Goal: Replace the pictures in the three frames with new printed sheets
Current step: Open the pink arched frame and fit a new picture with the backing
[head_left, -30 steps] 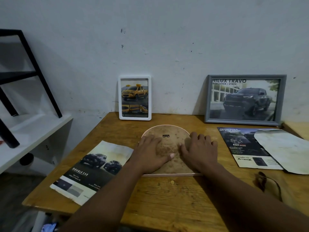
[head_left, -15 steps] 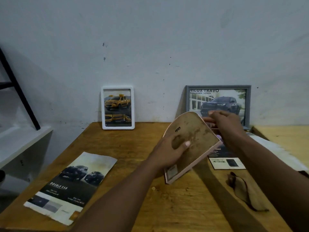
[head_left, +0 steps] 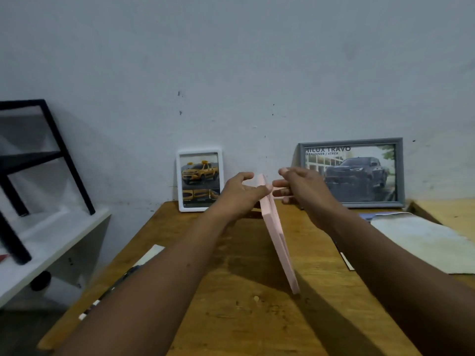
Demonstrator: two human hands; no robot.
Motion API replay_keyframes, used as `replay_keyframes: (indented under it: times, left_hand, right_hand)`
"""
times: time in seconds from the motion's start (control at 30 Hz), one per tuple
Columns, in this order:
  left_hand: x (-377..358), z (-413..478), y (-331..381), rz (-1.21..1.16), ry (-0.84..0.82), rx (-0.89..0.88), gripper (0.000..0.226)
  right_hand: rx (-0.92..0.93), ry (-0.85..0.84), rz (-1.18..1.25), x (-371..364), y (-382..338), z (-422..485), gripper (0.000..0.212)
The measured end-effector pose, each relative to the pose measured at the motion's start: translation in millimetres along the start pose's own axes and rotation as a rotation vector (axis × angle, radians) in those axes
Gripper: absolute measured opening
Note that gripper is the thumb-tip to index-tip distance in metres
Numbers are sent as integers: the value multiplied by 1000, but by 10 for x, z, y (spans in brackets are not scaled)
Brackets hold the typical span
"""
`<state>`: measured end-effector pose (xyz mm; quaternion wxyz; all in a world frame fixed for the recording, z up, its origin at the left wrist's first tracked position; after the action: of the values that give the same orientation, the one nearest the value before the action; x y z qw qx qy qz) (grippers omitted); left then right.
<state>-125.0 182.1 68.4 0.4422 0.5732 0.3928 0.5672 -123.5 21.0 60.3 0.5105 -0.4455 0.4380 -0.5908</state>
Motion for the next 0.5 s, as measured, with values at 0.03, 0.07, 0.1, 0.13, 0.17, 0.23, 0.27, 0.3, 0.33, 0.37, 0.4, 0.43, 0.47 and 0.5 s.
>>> replay_keyframes:
  times: [0.03,0.07,0.1,0.13,0.17,0.23,0.27,0.3,0.33,0.37,0.4,0.43,0.47,0.5]
  left_hand:
    - [52,-11,-34,-25,16,27,60]
    - [97,-26,-69,-55,29,46,59]
    - [138,-37,-118,-69,43,60,58]
    - [169,-65,-174,-53,60,76,59]
    - [183,-95,-251,-23,76,101,59]
    - [158,-153,-463,-5,87,182,57]
    - [123,-174,-588,-16,79,230,54]
    - [79,-197,-719,-33,69,272,51]
    - [30,-218,-849,-46,69,303,46]
    - [-18,-230,-968,-48,76,319,42]
    - [-63,-219,-1096,-17,93,320,39]
    - [-110,-204,-1207,44,114,308,37]
    - [-161,-195,-1288,128,135,284,35]
    - [-212,-201,-1336,223,158,253,34]
  right_hand:
    - [27,14,-96,-22,67,-15,35]
    - [53,24,-199,-28,149,-35,36]
    - [59,28,-292,-18,252,-56,37]
    - [43,26,-369,6,373,-83,38]
    - [17,22,-434,44,512,-110,39]
    - [-41,26,-539,142,786,-193,39]
    - [-66,31,-582,188,906,-245,41]
    - [-83,29,-622,229,1024,-291,43]
    - [-89,24,-661,258,1113,-332,45]
    - [-82,19,-697,280,1177,-363,45]
    - [-71,13,-721,290,1208,-387,45]
    - [-64,6,-727,292,1218,-404,45]
    - [-56,-4,-727,289,1216,-411,45]
    - [-49,-14,-731,286,1220,-405,45]
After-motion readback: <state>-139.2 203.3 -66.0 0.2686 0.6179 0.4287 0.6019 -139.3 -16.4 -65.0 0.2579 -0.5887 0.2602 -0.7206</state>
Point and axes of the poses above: each hand's wrist, its own z-axis towards the middle knuckle, its own x-axis out of the back of the hand, y = z × x, the point moved 2 cm from there along z, towards the middle knuckle, and after that the axes turned 1 degree about z, right-handed, at the moved point
